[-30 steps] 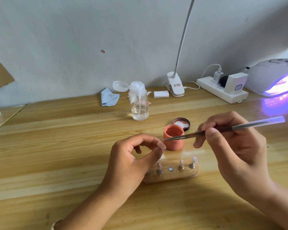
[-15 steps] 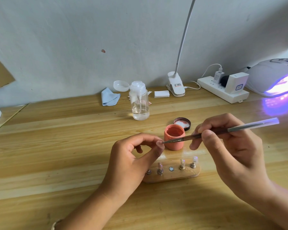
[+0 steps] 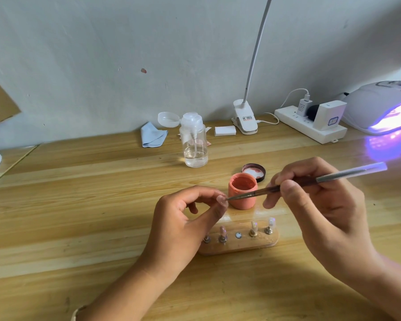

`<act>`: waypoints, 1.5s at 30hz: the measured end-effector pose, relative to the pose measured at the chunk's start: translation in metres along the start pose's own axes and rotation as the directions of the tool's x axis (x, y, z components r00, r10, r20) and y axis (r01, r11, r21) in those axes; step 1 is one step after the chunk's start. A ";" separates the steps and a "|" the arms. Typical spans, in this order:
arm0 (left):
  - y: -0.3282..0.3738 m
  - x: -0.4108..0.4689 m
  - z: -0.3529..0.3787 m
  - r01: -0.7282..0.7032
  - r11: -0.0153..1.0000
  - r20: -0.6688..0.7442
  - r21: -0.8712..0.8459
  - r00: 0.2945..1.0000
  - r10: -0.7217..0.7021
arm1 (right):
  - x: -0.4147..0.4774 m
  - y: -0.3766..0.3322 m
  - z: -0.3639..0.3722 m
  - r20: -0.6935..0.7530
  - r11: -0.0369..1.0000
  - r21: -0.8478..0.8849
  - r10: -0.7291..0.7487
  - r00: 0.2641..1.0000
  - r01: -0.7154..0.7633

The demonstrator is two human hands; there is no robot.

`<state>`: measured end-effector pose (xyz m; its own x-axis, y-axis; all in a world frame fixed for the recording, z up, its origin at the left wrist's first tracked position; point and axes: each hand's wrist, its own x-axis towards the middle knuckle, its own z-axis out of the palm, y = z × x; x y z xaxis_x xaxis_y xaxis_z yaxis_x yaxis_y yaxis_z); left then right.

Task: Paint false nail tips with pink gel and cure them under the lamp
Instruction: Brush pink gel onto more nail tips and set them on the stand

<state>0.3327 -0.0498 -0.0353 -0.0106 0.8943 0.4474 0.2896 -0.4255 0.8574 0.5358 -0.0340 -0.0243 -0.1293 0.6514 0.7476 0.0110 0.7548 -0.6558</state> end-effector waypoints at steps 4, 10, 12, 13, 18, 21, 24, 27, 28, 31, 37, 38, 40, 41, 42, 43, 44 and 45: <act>0.000 0.001 -0.001 0.024 1.000 -0.007 -0.019 1.000 -0.024 | -0.001 0.002 -0.005 -0.051 1.000 -0.010 0.010 0.999 -0.011; 0.002 0.001 -0.001 0.029 1.000 0.019 0.008 0.999 -0.029 | 0.001 0.000 -0.002 -0.071 0.999 -0.034 -0.008 0.997 0.006; 0.003 0.000 -0.001 0.016 1.000 0.024 0.025 1.000 -0.017 | 0.001 0.000 -0.001 -0.070 0.999 -0.032 -0.016 0.997 0.014; 0.003 0.000 -0.001 0.017 0.999 0.021 0.030 1.000 -0.017 | 0.000 0.000 -0.001 -0.075 0.999 -0.033 -0.017 0.997 0.015; 0.005 0.001 -0.001 0.027 1.000 0.012 0.014 1.000 -0.028 | 0.002 0.001 -0.001 -0.109 0.998 -0.057 -0.018 0.994 0.012; 0.005 0.002 -0.001 0.029 0.999 0.003 0.014 1.000 -0.029 | 0.003 0.001 -0.001 -0.120 0.997 -0.082 -0.009 0.993 -0.001; 0.004 0.002 -0.001 0.020 1.000 0.000 0.019 1.000 -0.020 | 0.004 0.003 -0.003 -0.137 0.998 -0.054 0.012 0.991 -0.019; 0.004 0.002 0.000 0.014 0.999 -0.003 0.029 1.000 -0.014 | 0.005 0.006 -0.005 -0.157 0.998 0.051 0.042 0.987 -0.034; 0.004 0.002 0.000 0.016 0.999 -0.002 0.028 1.000 -0.016 | 0.005 0.007 -0.005 -0.164 0.996 0.082 0.052 0.985 -0.039; 0.007 0.002 0.000 0.028 0.999 0.002 0.026 1.000 -0.028 | 0.008 0.010 -0.006 -0.173 0.989 0.130 0.090 0.981 -0.068; 0.010 0.001 0.001 0.074 0.997 0.000 0.032 0.997 -0.074 | 0.011 0.008 -0.006 -0.192 0.973 0.185 0.170 0.966 -0.135; 0.010 0.001 0.001 0.076 0.997 0.001 0.030 0.997 -0.076 | 0.011 0.008 -0.006 -0.184 0.972 0.192 0.172 0.968 -0.136; 0.009 0.001 0.002 0.071 0.997 0.005 0.031 0.997 -0.071 | 0.011 0.008 -0.006 -0.165 0.970 0.203 0.168 0.972 -0.134; 0.009 0.001 0.002 0.066 0.997 0.010 0.034 0.998 -0.066 | 0.011 0.008 -0.006 -0.157 0.969 0.209 0.165 0.974 -0.131; 0.008 0.001 0.001 0.061 0.998 0.015 0.034 0.998 -0.061 | 0.011 0.008 -0.006 -0.151 0.968 0.216 0.161 0.975 -0.127; 0.008 0.001 0.001 0.059 0.998 0.020 0.031 0.998 -0.060 | 0.011 0.007 -0.005 -0.145 0.967 0.224 0.157 0.977 -0.123; 0.007 0.001 0.001 0.061 0.998 0.026 0.025 0.998 -0.061 | 0.011 0.007 -0.005 -0.141 0.966 0.230 0.155 0.978 -0.119; 0.007 0.001 0.001 0.062 0.998 0.032 0.017 0.998 -0.063 | 0.011 0.007 -0.004 -0.139 0.965 0.232 0.154 0.978 -0.119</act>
<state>0.3357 -0.0521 -0.0292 0.0016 0.9231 0.3847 0.3045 -0.3668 0.8790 0.5389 -0.0210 -0.0203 0.0131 0.7639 0.6452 -0.2045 0.6336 -0.7461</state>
